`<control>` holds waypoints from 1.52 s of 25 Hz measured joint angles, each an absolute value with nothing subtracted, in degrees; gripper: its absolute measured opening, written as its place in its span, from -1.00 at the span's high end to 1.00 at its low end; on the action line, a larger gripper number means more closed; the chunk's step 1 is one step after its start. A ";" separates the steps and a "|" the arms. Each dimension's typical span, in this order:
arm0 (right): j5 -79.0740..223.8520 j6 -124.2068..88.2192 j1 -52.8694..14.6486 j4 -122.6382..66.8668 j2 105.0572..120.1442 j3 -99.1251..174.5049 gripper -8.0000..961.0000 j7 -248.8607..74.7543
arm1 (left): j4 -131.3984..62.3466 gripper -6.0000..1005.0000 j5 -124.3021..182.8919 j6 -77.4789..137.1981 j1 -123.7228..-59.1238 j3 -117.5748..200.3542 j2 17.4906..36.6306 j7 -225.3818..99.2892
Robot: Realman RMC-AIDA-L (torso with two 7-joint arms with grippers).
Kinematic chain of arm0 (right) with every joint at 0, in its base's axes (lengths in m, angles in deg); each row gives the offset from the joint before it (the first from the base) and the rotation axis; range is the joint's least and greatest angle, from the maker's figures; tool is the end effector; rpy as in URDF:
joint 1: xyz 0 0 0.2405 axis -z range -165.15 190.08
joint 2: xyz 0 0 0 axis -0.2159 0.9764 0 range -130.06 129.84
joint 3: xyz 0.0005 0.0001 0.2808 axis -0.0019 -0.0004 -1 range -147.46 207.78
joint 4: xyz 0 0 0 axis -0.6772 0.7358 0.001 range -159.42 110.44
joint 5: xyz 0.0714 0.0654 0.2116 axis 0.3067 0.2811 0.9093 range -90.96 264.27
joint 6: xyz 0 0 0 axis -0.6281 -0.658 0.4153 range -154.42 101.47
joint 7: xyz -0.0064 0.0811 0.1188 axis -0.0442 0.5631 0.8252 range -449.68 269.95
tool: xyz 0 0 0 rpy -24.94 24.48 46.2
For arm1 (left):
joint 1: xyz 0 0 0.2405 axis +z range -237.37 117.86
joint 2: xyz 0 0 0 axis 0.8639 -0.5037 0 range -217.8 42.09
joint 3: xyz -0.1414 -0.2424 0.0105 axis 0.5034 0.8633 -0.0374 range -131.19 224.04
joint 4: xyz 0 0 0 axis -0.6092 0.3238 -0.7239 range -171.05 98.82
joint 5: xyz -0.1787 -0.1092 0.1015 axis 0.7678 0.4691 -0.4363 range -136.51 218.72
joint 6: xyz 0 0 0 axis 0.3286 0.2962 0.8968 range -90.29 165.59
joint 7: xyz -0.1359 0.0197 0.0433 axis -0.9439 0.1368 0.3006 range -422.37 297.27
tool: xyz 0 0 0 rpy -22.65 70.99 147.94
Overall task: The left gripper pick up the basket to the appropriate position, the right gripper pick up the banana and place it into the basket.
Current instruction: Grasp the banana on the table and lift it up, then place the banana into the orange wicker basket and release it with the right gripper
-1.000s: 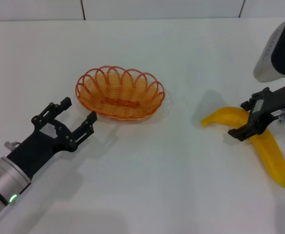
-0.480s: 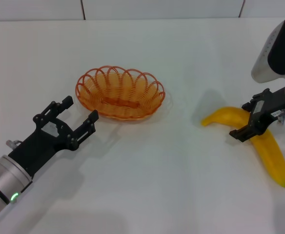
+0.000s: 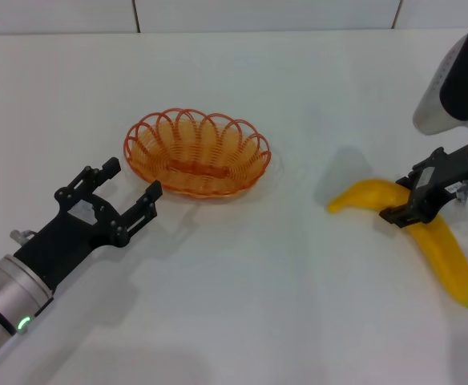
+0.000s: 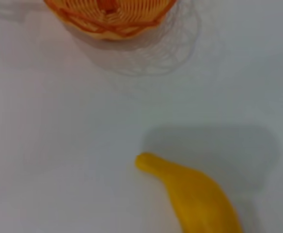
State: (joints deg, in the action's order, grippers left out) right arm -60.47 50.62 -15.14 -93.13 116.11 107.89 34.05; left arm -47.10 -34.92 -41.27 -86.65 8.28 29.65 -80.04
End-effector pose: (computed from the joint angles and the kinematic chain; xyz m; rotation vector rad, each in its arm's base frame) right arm 0.2753 0.3868 -0.0026 -2.6293 0.6492 -0.5456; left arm -0.3451 0.2849 -0.0966 -2.1405 -0.4981 -0.8154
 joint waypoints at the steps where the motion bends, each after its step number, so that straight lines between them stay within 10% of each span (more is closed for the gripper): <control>1: -60.47 50.63 -15.15 -93.13 116.11 107.81 -0.43 34.10 | -47.10 -0.53 -34.92 -41.27 -86.65 8.28 29.65 -80.04; 7: -60.47 50.75 -15.15 -93.62 116.07 107.37 -0.06 34.74 | -47.11 -0.53 -34.92 -41.27 -86.65 8.28 29.64 -80.04; 38: -55.11 50.07 -13.18 -102.41 116.40 108.49 -0.06 34.10 | -47.38 -0.53 -34.79 -41.89 -86.82 8.28 29.73 -80.83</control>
